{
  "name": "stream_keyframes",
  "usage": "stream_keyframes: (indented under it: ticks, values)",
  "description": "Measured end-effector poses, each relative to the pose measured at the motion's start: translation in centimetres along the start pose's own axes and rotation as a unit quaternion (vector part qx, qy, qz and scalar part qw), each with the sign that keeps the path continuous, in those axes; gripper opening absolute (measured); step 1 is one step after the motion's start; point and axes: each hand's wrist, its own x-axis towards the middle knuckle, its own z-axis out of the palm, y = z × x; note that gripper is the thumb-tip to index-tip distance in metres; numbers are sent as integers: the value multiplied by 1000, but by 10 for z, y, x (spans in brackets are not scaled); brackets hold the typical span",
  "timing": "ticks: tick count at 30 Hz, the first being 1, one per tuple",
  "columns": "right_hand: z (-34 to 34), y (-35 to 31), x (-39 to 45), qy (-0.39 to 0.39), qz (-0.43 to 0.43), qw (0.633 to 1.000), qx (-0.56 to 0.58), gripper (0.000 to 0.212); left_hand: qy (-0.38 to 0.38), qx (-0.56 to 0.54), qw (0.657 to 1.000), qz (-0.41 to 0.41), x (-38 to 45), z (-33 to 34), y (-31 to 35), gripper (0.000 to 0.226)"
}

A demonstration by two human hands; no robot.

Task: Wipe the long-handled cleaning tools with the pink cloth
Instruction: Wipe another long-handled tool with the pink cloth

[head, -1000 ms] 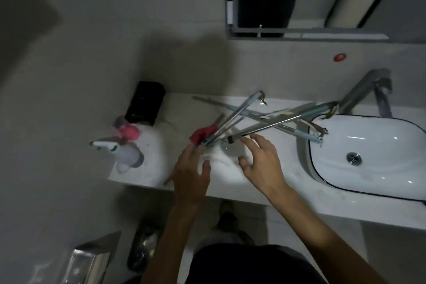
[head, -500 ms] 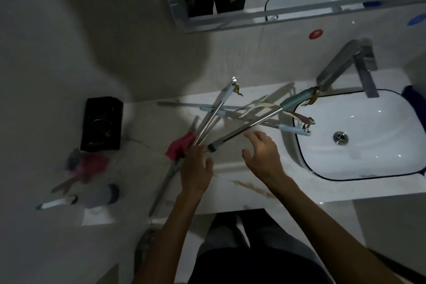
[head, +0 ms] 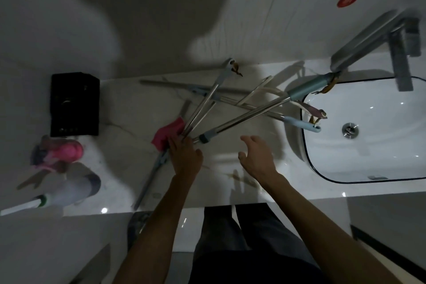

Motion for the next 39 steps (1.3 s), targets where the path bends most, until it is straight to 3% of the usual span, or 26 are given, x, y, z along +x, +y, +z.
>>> stream_keyframes:
  ticks: [3,9,12,14,17,21,26,30,32,39]
  values:
    - [6,0,4,-7,-1,1000,1,54,-11,-4,999,-37,12,-1,1,71]
    - [11,-1,15,-3,-10,1000,5,53,-27,-17,998,-55,29,1,-7,66]
    - [13,-1,18,-5,-12,1000,13,54,25,-72,996,-34,28,-2,-6,52]
    - [14,-3,19,-9,-14,999,27,56,83,-168,982,-10,23,-12,4,45]
    - [11,-12,20,-15,-24,999,44,60,128,-283,947,77,5,-49,36,2]
    - [5,-24,20,27,-57,993,98,70,-12,-385,910,151,-19,-80,76,14]
    - [-9,-20,15,90,-36,972,214,44,-42,-391,898,196,-23,-74,98,16]
    - [-26,-5,6,76,12,936,344,49,15,-346,922,173,-10,-60,115,9]
    - [-38,0,1,107,27,915,387,52,5,-329,930,162,-2,-56,128,14]
    - [-60,49,5,213,16,914,345,34,-83,-237,942,223,15,-29,177,30]
